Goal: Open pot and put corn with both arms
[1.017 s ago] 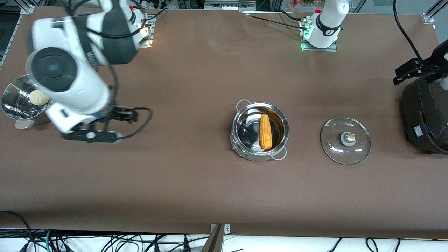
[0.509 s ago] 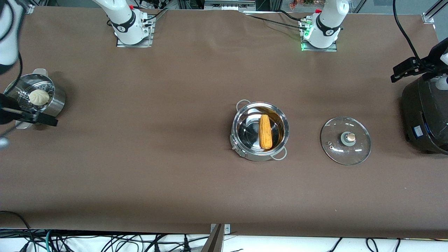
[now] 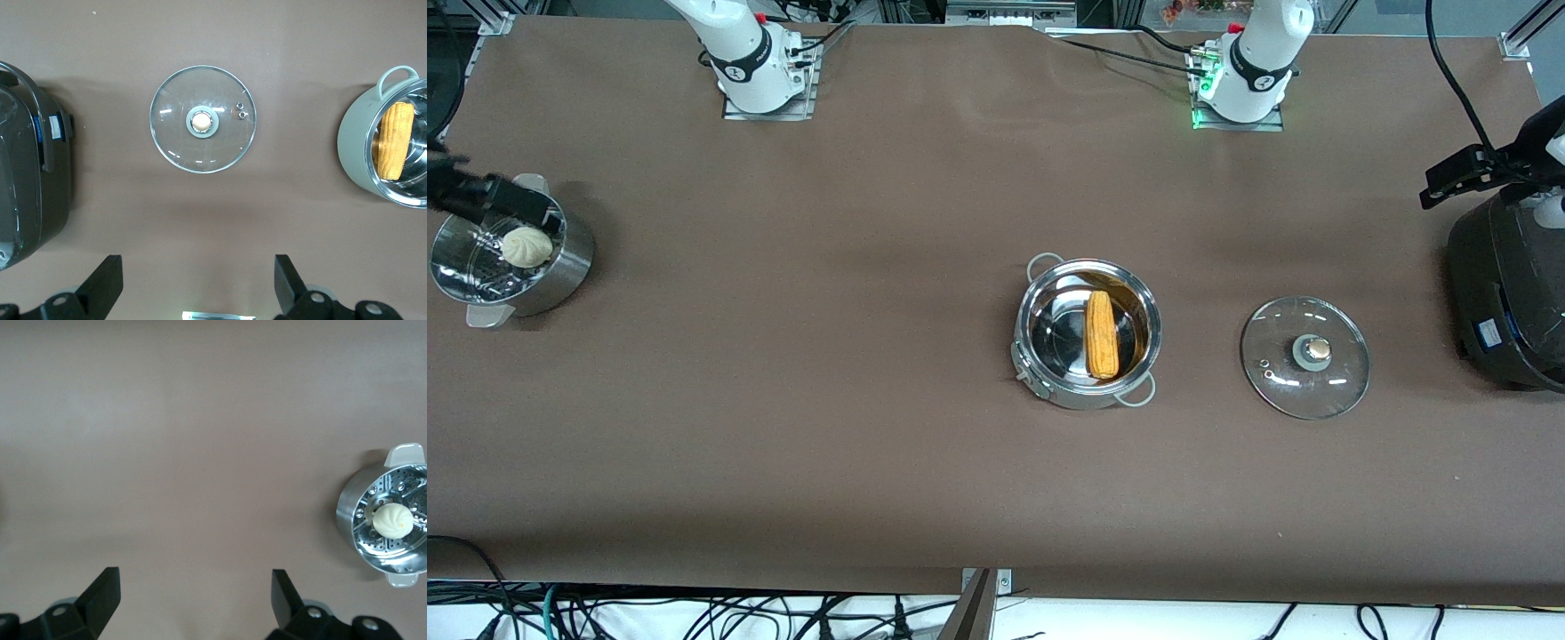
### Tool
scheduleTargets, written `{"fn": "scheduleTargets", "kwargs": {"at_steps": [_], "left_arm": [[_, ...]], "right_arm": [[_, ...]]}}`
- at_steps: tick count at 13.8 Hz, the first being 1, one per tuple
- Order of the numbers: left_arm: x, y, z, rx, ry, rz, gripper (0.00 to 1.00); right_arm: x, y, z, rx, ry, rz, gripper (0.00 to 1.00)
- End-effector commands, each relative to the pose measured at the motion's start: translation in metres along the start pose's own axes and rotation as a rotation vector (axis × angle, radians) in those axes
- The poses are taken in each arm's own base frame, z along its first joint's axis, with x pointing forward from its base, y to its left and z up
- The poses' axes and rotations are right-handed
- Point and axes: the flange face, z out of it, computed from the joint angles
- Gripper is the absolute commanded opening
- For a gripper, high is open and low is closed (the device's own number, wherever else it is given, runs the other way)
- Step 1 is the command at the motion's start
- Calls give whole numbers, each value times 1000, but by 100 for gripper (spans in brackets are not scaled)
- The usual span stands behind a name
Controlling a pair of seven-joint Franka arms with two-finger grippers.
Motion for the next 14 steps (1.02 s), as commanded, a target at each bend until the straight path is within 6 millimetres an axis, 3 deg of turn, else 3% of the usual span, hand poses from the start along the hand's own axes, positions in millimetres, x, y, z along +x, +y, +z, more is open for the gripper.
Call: {"fn": "scheduleTargets", "kwargs": {"at_steps": [1,2,4,9,14], "left_arm": [[1,-1,-6,-16,-2,-8,100],[1,-2,-6,-16,-3,-10,100],[1,-1,-6,-16,-3,-8,100],[1,-1,-6,-16,-3,-8,100],[1,-1,-6,-16,-3,-8,100]], "right_arm": [[-29,5,18,-66,-14,-7,100],[-38,16,24,-71,-18,10,100],[-39,19,26,-76,-18,12,100],[-16,0,38,-64,-38,-29,100],[-2,-26,21,-57,5,-81,100]]}}
